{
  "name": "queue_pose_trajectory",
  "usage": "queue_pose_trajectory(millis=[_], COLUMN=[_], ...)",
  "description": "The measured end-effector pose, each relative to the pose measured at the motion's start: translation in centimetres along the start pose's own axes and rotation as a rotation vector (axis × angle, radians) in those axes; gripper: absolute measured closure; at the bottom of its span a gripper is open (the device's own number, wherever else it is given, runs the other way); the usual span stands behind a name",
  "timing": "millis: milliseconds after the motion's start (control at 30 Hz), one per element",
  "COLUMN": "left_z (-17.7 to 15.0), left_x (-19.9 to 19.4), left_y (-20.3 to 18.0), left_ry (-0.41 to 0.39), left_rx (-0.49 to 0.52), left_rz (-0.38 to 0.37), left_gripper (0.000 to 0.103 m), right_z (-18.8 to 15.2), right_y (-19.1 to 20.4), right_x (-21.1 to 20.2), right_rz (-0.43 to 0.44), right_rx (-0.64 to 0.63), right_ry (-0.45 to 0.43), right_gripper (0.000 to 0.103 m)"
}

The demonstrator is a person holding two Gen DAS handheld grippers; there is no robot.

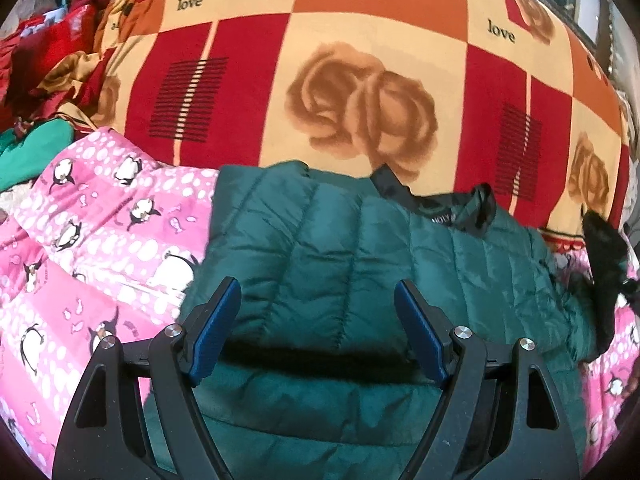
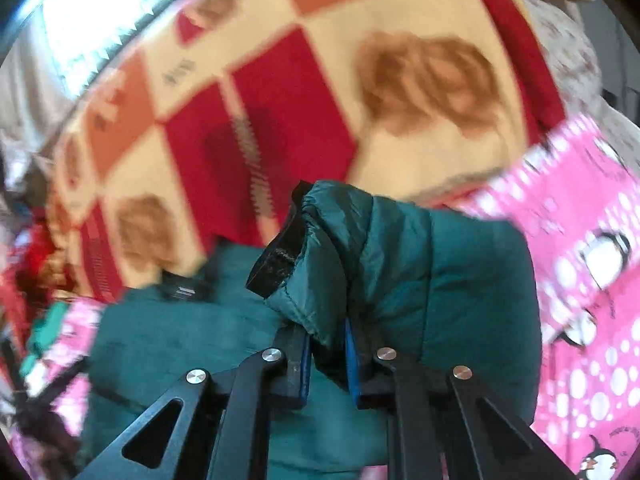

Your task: Fold large clothes

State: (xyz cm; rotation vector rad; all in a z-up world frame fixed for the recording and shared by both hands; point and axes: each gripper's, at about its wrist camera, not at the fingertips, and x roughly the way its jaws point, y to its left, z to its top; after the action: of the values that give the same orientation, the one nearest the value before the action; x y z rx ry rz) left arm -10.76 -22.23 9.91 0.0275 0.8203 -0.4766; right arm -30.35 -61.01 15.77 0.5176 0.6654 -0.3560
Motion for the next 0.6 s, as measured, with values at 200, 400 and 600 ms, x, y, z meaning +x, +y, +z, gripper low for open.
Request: queue_pose_trajectory(millis=[200,400,600], left_z=[0.7,1.3,1.3], left_x=[-0.5,-0.5,0.2], left_y=[1.5,2.5,3.3], left_ry=[-0.005,0.001,0.031], left_rx=[-0.044,-0.082,-0.133], left_rz=[0.008,-0.003,-0.043], left_gripper=[0.023,0.024,0.024], right_z=[0.4,-2.2,-7.4], right_y=[6.6,14.0,18.6], right_x=[1.6,6.7,13.1], right_rz=[0.167,0.274,0.321], right_rx=[-0.029,-0.092,-0.114], right_ry=[0.035,0.145,0.323], right_gripper=[0.09,0.09,0.086])
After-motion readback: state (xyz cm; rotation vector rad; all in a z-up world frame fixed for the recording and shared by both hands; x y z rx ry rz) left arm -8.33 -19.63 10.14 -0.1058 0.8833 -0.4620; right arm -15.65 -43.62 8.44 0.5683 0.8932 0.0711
